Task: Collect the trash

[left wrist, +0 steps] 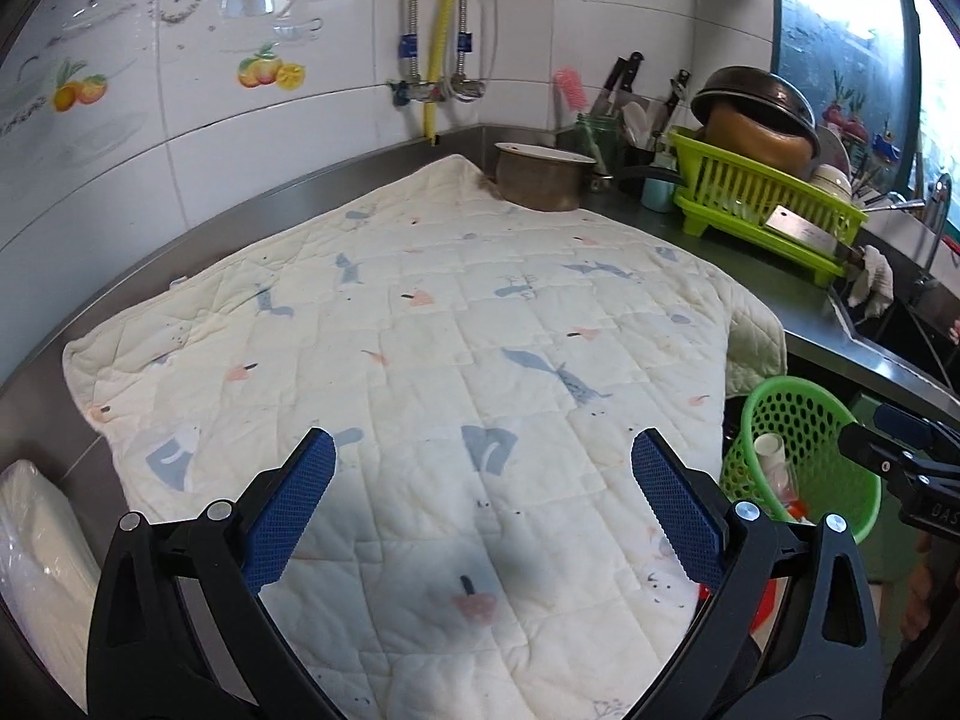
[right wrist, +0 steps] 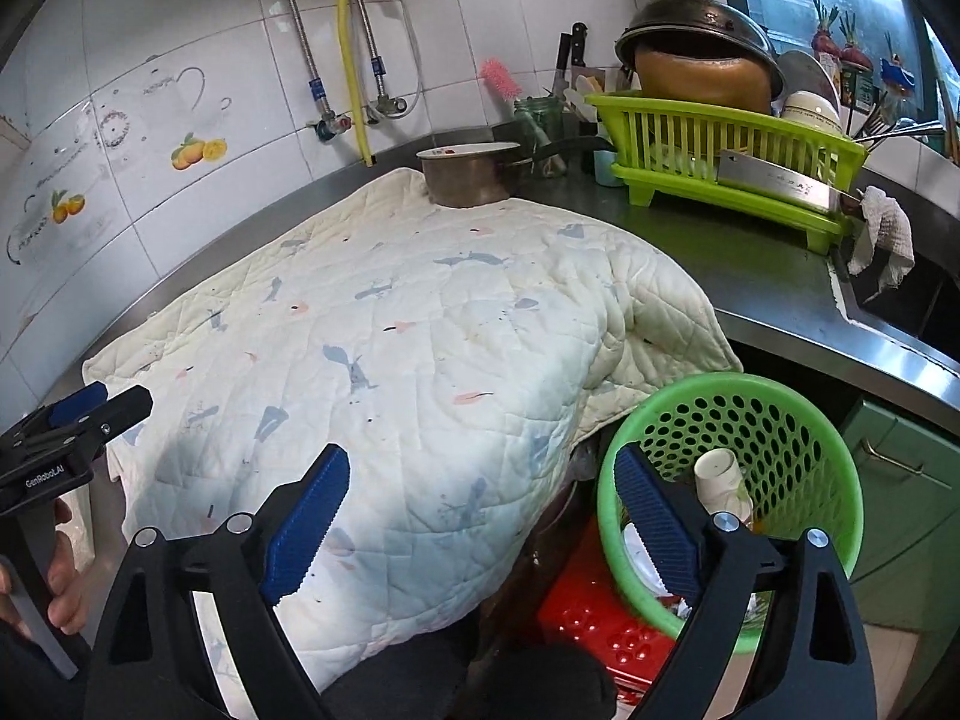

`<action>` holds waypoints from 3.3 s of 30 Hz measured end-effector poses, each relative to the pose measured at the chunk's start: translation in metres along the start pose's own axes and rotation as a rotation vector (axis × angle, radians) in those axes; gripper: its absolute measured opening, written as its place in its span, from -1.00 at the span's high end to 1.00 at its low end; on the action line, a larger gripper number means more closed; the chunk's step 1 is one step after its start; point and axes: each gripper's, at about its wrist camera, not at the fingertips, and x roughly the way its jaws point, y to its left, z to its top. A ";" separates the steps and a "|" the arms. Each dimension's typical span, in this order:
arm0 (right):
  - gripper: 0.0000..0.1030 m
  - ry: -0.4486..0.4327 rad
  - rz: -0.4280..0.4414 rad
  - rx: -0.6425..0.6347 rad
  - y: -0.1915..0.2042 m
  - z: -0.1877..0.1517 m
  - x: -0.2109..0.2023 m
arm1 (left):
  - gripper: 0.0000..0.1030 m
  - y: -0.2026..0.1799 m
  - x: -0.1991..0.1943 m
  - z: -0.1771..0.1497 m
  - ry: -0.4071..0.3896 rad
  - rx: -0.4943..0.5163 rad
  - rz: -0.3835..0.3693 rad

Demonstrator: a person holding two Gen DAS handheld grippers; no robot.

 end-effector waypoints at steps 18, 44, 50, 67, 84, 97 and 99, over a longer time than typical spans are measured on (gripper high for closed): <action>-0.72 -0.037 -0.019 -0.025 0.015 -0.002 -0.015 | -0.90 -0.001 -0.017 -0.006 -0.032 0.017 -0.033; -0.73 -0.046 -0.019 -0.048 0.020 0.000 -0.022 | -0.90 0.000 -0.020 -0.006 -0.029 0.027 -0.029; -0.73 -0.046 -0.017 -0.049 0.022 -0.001 -0.022 | -0.90 0.002 -0.021 -0.007 -0.029 0.025 -0.028; -0.74 -0.058 -0.021 -0.066 0.024 0.002 -0.027 | -0.90 0.003 -0.022 -0.007 -0.034 0.023 -0.026; -0.74 -0.104 -0.068 -0.084 0.023 0.000 -0.036 | -0.90 -0.002 -0.026 -0.003 -0.052 0.016 -0.020; -0.74 -0.130 -0.099 -0.085 0.019 0.000 -0.039 | -0.90 -0.005 -0.027 -0.004 -0.054 0.015 -0.026; -0.74 -0.133 -0.108 -0.087 0.019 0.000 -0.039 | -0.90 -0.006 -0.027 -0.005 -0.055 0.016 -0.027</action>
